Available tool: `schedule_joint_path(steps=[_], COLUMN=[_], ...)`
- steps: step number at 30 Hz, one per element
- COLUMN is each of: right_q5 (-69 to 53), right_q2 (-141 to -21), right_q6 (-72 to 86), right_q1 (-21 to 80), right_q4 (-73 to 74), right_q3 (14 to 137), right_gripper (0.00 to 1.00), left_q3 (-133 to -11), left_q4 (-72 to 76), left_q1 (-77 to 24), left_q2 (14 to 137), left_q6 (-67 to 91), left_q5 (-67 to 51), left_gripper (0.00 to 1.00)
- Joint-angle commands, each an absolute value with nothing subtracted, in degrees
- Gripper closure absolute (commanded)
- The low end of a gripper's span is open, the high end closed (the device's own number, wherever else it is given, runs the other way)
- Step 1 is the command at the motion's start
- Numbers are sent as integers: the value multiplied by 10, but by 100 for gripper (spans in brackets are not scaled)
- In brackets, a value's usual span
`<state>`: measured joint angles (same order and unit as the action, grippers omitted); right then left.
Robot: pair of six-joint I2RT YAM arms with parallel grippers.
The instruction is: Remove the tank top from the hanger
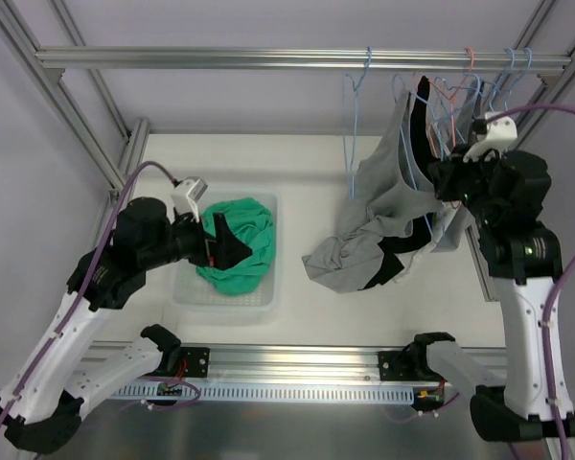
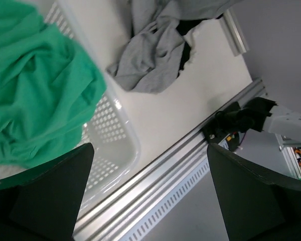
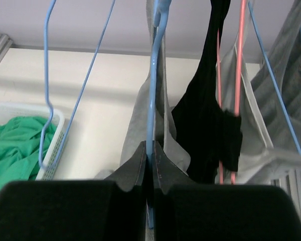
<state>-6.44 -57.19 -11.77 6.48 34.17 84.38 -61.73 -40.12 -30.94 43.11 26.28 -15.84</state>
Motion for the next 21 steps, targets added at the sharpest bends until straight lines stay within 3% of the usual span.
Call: schedule_joint_path(steps=[1,7,11,17,21], right_q5=[-90,-109,-132,-154,-156], right_q2=[-466,-345,-276,-253,-257], right_q6=[-104,-99,-90,-89,-87], right_q1=[62,62,61,63,76], right_q4=[370,549,640,725,753], right_q3=[816,838,877,981,1033], right_gripper=[100,100,100,100,100], left_q3=[-712,-916,-1085,-1242,-1269], left_q4=[-308,-295,-287,-282,-276], left_q1=[-377,-617,-719,-730,-737], left_q2=[487,657,810,963,1004], left_q6=[248,179,93,73,76], left_q5=[-206,10,152,125,107], left_gripper=[1,1,1,8,20])
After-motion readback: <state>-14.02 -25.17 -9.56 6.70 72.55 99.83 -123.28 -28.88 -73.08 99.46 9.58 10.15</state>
